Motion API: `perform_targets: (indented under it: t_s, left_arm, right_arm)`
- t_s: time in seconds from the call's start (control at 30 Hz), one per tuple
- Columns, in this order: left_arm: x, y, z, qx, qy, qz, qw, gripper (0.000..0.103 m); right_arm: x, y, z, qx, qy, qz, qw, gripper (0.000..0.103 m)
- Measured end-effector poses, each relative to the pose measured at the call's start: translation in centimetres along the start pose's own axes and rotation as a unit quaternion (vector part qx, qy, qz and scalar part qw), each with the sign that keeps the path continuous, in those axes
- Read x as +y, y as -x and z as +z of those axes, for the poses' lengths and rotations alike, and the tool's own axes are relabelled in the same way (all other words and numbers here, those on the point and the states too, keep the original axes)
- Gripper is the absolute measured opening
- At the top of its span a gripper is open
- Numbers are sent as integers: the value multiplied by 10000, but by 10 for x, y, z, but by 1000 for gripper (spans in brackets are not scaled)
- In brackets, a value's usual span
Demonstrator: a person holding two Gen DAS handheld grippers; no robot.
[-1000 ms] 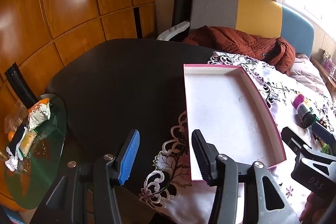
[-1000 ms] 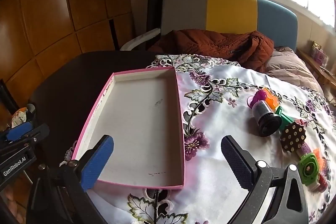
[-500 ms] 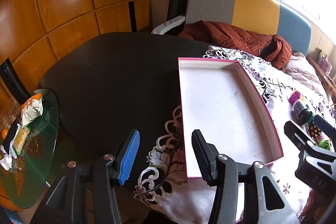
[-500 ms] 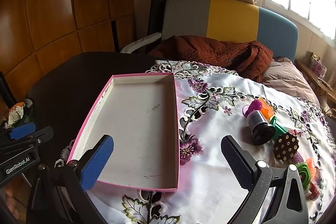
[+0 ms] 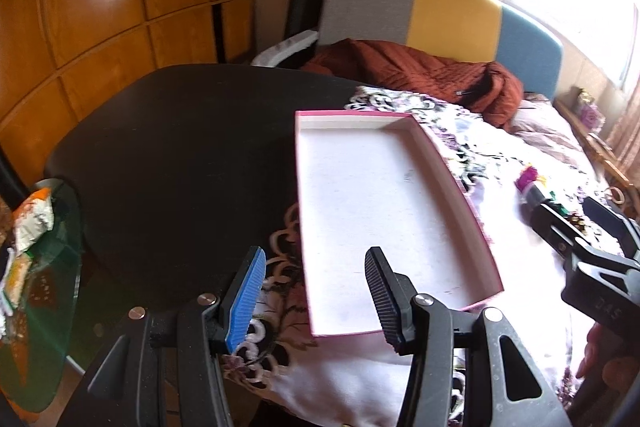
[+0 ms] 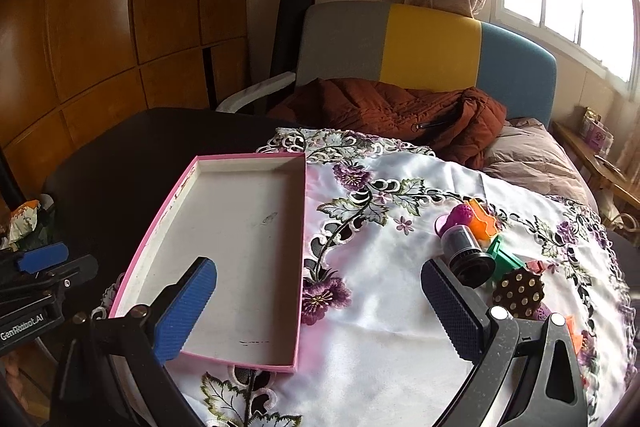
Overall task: Organize rigid objects
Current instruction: 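Move both tools from the tray toward the scattered toys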
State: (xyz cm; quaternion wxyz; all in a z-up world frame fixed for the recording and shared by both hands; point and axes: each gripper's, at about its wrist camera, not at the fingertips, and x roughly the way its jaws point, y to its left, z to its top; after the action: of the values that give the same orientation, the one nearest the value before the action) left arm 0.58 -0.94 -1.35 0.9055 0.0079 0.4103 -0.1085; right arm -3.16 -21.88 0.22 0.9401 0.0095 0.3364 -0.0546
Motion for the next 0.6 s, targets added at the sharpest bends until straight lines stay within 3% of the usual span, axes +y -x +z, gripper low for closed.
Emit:
perform_targets:
  t_s: [0.13, 0.3, 0.6]
  left_arm:
    - [-6, -1, -1, 112, 34, -570, 9983, 53]
    - [-24, -8, -2, 276, -274, -688, 9969, 53]
    - [-50, -21, 3, 482, -582, -1107, 9910, 53]
  right_arm:
    - [-15, 0, 1, -5, -81, -123, 9999, 103]
    - [-45, -2, 0, 106, -238, -249, 9993, 103]
    - [-166, 3, -10, 267, -1166, -1150, 9861, 103]
